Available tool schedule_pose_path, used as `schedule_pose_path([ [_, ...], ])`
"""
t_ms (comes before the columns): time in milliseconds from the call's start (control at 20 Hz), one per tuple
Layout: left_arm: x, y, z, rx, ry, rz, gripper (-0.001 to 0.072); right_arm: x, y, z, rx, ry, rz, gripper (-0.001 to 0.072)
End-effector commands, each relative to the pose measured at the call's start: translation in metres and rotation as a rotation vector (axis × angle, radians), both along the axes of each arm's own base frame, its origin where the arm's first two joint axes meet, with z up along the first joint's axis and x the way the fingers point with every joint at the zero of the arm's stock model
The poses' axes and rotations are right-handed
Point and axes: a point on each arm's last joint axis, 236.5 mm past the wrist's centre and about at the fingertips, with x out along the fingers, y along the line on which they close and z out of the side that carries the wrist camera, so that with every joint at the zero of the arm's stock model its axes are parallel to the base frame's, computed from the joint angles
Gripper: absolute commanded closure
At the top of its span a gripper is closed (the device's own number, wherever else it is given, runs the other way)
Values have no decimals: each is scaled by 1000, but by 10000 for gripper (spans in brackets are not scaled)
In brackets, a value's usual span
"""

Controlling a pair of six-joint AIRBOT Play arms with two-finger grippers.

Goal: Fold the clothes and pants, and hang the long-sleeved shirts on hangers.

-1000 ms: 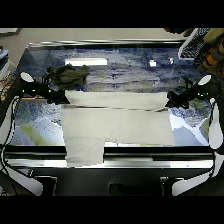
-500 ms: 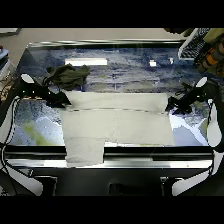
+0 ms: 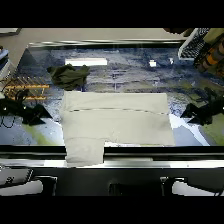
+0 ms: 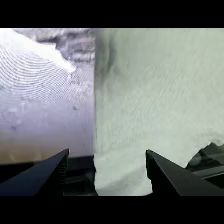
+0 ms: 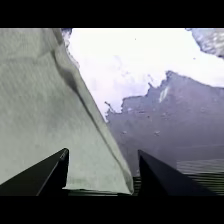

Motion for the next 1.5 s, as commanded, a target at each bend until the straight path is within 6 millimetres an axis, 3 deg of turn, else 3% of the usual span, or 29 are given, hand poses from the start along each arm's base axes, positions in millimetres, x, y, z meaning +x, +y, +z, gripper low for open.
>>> schedule_pose_path([
  [0,-75,-18,-26,-40,111,114,161,-13,26,14,112,-156,-69,198],
  [200,-116,-62,-46,-186,188,148,181,-20,47,23,165,-204,-80,198],
  [500,-154,-79,-68,-222,285,158,182,-14,62,42,236,-250,-88,198],
  [750,-143,-85,-74,-232,228,183,183,-16,66,56,231,-288,-79,198],
  [1050,-136,-108,-83,-180,171,90,184,-17,67,67,212,-322,-72,198],
  [1100,-135,-110,-85,-169,163,81,233,-17,67,68,211,-324,-75,198],
  [1200,-134,-112,-86,-164,153,75,472,-17,67,70,209,-329,-74,199],
  [1350,-133,-112,-86,-167,145,69,597,-19,69,71,217,-327,-70,199],
  [1450,-133,-112,-86,-167,141,64,598,-21,76,74,250,-314,-72,203],
])
